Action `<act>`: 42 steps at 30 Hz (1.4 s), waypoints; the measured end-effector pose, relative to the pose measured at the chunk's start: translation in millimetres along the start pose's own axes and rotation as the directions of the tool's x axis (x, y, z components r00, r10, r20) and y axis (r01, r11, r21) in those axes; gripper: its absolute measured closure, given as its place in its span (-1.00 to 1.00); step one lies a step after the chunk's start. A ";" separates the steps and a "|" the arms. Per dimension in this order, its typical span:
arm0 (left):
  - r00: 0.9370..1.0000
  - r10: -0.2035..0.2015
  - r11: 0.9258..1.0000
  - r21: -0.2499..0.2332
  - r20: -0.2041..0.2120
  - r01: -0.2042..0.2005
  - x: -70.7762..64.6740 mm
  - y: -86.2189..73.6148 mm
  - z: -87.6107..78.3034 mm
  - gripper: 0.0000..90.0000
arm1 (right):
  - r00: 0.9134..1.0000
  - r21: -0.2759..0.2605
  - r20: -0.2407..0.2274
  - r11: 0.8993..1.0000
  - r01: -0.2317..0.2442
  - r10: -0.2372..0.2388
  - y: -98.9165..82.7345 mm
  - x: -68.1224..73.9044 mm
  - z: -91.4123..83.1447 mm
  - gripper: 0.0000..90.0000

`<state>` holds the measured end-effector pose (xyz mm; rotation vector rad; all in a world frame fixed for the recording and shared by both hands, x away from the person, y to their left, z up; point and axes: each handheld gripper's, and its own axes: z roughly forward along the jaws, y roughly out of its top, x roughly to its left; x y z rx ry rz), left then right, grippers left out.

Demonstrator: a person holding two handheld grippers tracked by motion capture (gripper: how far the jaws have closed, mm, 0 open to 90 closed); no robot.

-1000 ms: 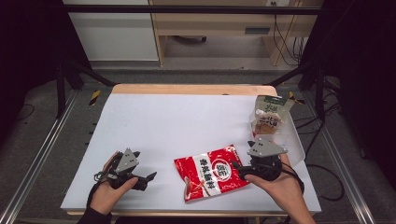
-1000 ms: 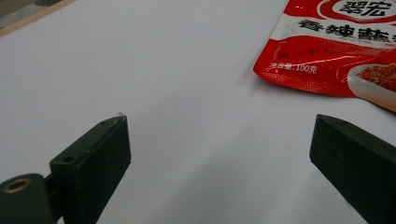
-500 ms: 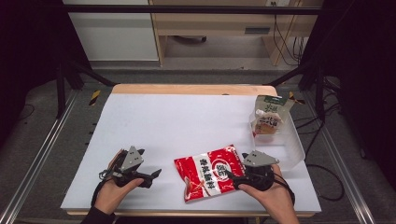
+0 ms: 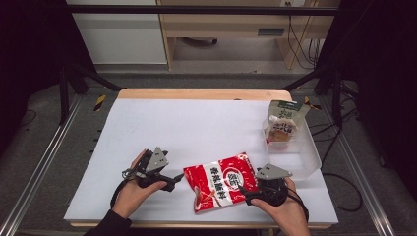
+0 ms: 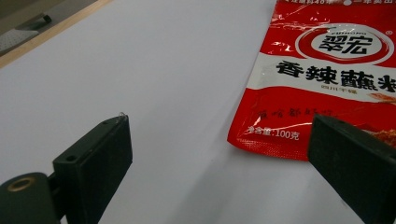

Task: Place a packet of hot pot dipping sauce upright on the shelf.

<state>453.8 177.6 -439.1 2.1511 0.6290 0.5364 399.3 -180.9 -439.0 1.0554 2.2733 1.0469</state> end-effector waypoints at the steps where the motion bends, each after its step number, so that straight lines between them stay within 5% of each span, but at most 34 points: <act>1: 1.000 -0.003 1.000 0.002 0.001 0.003 -1.5 -0.6 0.8 -0.84 | 1.000 0.008 0.003 1.000 -0.010 0.010 -2.2 0.6 -0.2 -0.69; 14: 1.000 0.007 1.000 0.022 0.009 -0.008 -14.6 -8.0 -0.2 -0.83 | 0.999 0.060 -0.017 0.998 -0.034 0.035 -11.7 -1.8 5.0 -0.76; 31: 1.000 0.005 0.999 0.036 0.019 -0.005 -18.0 -13.5 0.0 -0.83 | 0.995 0.186 -0.036 0.979 -0.087 0.095 -24.9 -7.8 19.4 -0.74; 42: 1.000 0.006 0.999 0.034 0.023 -0.007 -17.8 -13.4 -1.0 -0.83 | 0.990 0.200 -0.065 0.973 -0.112 0.127 -26.7 -8.6 22.4 -0.73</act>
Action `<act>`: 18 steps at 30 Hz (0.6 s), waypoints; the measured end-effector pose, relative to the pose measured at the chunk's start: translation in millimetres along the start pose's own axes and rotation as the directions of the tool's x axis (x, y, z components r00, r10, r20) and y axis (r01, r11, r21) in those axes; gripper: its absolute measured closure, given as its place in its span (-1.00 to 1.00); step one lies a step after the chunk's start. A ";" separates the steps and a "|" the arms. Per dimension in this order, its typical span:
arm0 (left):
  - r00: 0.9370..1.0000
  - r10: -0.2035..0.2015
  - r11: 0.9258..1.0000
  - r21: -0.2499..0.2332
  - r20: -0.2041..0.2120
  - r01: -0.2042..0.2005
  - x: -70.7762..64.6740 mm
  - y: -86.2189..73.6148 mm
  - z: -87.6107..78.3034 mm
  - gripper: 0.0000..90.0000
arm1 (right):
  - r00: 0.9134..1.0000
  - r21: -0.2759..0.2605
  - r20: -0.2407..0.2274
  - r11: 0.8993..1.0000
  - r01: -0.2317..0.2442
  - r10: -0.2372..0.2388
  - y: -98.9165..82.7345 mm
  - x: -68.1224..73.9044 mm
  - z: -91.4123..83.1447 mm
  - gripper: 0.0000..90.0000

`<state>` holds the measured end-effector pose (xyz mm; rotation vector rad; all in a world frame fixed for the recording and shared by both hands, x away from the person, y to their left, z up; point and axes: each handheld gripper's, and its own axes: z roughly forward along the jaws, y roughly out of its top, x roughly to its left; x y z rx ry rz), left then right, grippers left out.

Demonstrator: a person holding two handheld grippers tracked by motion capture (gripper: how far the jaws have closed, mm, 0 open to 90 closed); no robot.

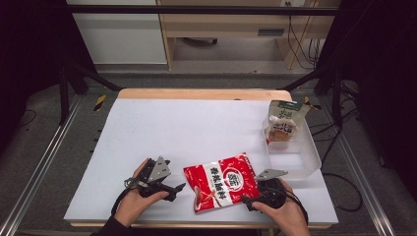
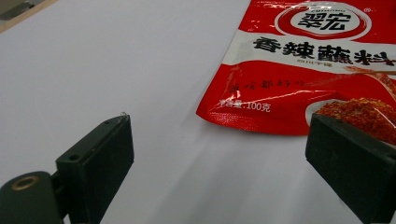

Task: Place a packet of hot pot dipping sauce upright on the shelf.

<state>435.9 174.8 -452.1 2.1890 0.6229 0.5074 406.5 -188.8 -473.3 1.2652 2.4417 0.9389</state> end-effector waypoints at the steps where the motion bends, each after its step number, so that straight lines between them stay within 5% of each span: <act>1: 1.000 0.000 1.000 0.000 -0.004 0.000 0.3 -0.1 -0.4 -0.83 | 1.000 -0.001 -0.002 1.000 0.003 -0.003 -0.1 -0.4 -0.7 -0.73; 11: 1.000 0.004 1.000 0.001 -0.010 -0.004 1.6 0.2 -1.4 -0.83 | 1.000 -0.094 -0.026 0.995 -0.011 0.009 6.5 4.8 -12.5 -0.63; 18: 1.000 0.009 1.000 0.005 -0.016 -0.009 2.2 0.4 -2.4 -0.82 | 0.999 -0.104 -0.036 0.994 -0.021 0.018 7.1 5.7 -14.6 -0.57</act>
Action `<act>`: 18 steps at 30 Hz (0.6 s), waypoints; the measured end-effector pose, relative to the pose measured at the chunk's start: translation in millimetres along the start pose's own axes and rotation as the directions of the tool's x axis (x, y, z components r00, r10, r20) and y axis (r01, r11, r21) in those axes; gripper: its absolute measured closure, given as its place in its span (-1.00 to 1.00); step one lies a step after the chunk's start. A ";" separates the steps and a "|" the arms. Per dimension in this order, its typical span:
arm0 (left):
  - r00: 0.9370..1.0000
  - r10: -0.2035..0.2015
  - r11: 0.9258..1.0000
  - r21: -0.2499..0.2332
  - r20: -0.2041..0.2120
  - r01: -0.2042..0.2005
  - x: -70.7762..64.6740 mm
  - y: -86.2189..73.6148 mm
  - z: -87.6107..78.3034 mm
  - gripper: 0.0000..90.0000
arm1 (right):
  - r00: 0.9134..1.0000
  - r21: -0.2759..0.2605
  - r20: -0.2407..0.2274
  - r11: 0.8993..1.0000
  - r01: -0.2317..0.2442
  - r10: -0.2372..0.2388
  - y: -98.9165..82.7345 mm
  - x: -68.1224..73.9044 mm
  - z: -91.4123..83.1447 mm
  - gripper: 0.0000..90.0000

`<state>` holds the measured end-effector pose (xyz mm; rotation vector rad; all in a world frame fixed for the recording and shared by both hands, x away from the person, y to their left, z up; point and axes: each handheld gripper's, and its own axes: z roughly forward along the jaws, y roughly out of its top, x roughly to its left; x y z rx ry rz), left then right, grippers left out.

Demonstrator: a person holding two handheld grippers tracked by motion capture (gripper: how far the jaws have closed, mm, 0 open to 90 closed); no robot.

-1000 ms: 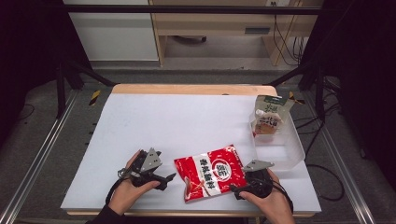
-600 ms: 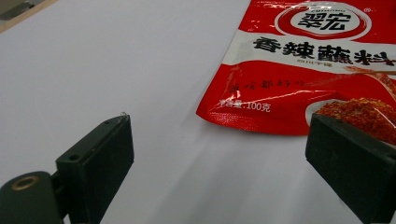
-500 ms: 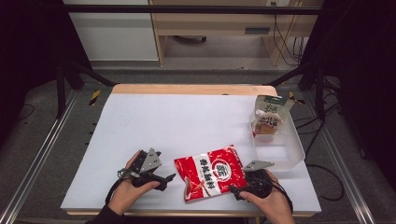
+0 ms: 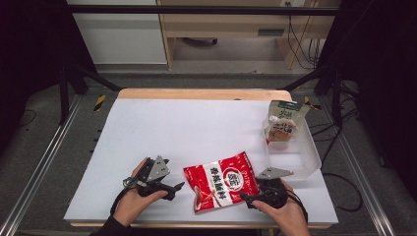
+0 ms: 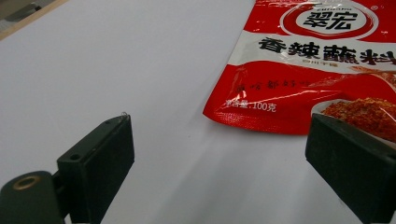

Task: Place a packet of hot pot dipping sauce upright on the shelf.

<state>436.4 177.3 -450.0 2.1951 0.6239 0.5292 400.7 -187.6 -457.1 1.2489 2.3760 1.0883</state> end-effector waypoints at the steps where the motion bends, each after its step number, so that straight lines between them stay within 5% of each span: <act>1: 1.000 -0.001 1.000 0.000 -0.001 0.001 0.1 -0.1 0.0 -0.82 | 1.000 0.008 0.000 1.000 -0.014 0.014 -0.7 0.5 0.1 -0.53; 8: 1.000 0.000 1.000 0.002 -0.002 0.000 0.8 -0.4 -0.1 -0.82 | 0.999 0.009 -0.042 1.000 -0.029 0.029 -5.0 5.8 -3.5 -0.40; 18: 1.000 0.004 1.000 0.001 0.000 -0.004 0.3 0.4 0.1 -0.82 | 0.999 0.076 -0.008 0.996 -0.040 0.041 -8.4 2.5 2.6 -0.01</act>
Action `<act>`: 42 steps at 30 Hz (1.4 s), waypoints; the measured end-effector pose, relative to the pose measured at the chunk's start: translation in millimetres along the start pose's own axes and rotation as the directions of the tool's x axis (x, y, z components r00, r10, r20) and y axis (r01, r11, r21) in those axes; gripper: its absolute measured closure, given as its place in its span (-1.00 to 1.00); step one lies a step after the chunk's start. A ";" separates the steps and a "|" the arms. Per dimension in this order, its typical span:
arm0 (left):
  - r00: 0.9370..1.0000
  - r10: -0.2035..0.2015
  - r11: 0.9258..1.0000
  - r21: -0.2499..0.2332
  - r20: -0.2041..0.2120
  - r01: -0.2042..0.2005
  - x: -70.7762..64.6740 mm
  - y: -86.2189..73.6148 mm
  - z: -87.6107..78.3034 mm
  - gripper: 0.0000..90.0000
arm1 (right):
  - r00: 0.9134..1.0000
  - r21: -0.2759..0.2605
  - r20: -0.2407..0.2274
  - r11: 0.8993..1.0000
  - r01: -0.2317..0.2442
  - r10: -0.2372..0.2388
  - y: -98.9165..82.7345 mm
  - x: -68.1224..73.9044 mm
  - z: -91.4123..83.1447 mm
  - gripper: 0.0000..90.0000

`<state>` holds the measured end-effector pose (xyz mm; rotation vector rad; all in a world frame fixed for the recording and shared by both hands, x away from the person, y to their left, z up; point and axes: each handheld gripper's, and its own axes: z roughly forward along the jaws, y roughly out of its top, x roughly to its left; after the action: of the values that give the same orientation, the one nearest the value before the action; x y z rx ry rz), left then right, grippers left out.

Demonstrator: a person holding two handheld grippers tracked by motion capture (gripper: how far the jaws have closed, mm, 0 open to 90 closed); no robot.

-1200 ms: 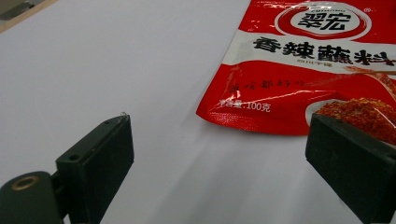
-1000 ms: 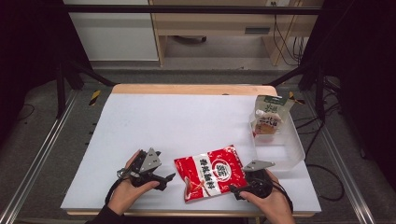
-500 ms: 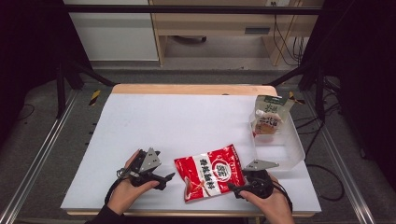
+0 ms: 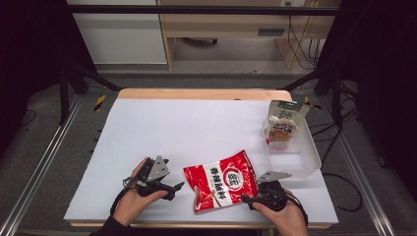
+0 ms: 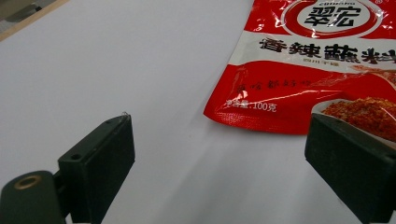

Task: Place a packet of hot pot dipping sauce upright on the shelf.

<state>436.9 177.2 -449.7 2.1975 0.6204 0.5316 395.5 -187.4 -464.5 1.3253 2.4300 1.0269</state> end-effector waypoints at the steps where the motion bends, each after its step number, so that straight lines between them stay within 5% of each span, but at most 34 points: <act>1: 1.000 0.001 1.000 0.000 0.001 -0.001 0.2 0.2 0.2 -0.82 | 1.000 -0.007 0.004 1.000 -0.003 0.003 1.0 0.3 -0.3 0.05; 8: 1.000 0.012 1.000 -0.001 0.004 -0.012 1.5 3.1 -1.7 -0.81 | 0.999 -0.066 0.022 0.997 0.034 -0.033 13.4 2.1 -6.2 0.77; 14: 1.000 0.023 0.999 -0.029 0.000 -0.023 8.6 14.5 -9.6 -0.78 | 0.992 -0.033 0.020 0.991 0.128 -0.127 32.1 8.9 -5.2 1.00; 20: 0.998 0.059 0.998 -0.026 0.002 -0.059 18.3 27.9 -14.1 -0.70 | 0.964 -0.010 0.035 0.965 0.263 -0.262 71.8 16.0 -9.0 1.00; 25: 0.996 0.089 0.996 -0.028 0.006 -0.088 26.9 45.1 -15.1 -0.60 | 0.933 -0.002 0.011 0.933 0.361 -0.361 110.2 22.0 -12.1 1.00; 29: 0.995 0.102 0.994 -0.032 0.012 -0.102 31.7 56.7 -14.5 -0.56 | 0.895 0.006 -0.009 0.895 0.447 -0.447 135.5 31.7 -14.3 1.00; 34: 0.995 0.096 0.994 -0.058 0.004 -0.095 40.3 66.4 -15.6 -0.47 | 0.859 -0.026 -0.028 0.859 0.511 -0.512 159.9 45.8 -22.3 1.00; 38: 0.996 0.093 0.992 -0.084 0.001 -0.092 46.7 73.2 -21.5 -0.35 | 0.843 -0.047 -0.041 0.844 0.535 -0.536 168.5 51.9 -27.1 1.00; 39: 0.995 0.095 0.992 -0.089 0.003 -0.095 47.5 75.2 -23.0 -0.31 | 0.831 -0.058 -0.055 0.832 0.552 -0.554 173.5 56.3 -29.2 1.00; 42: 0.993 0.119 0.988 -0.099 0.001 -0.118 48.4 80.7 -27.6 -0.24 | 0.821 -0.059 -0.060 0.823 0.564 -0.567 178.1 60.6 -31.5 1.00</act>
<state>481.0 174.3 -362.2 2.1510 0.4524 0.6033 464.3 -90.0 -315.7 0.4787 2.5883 0.9508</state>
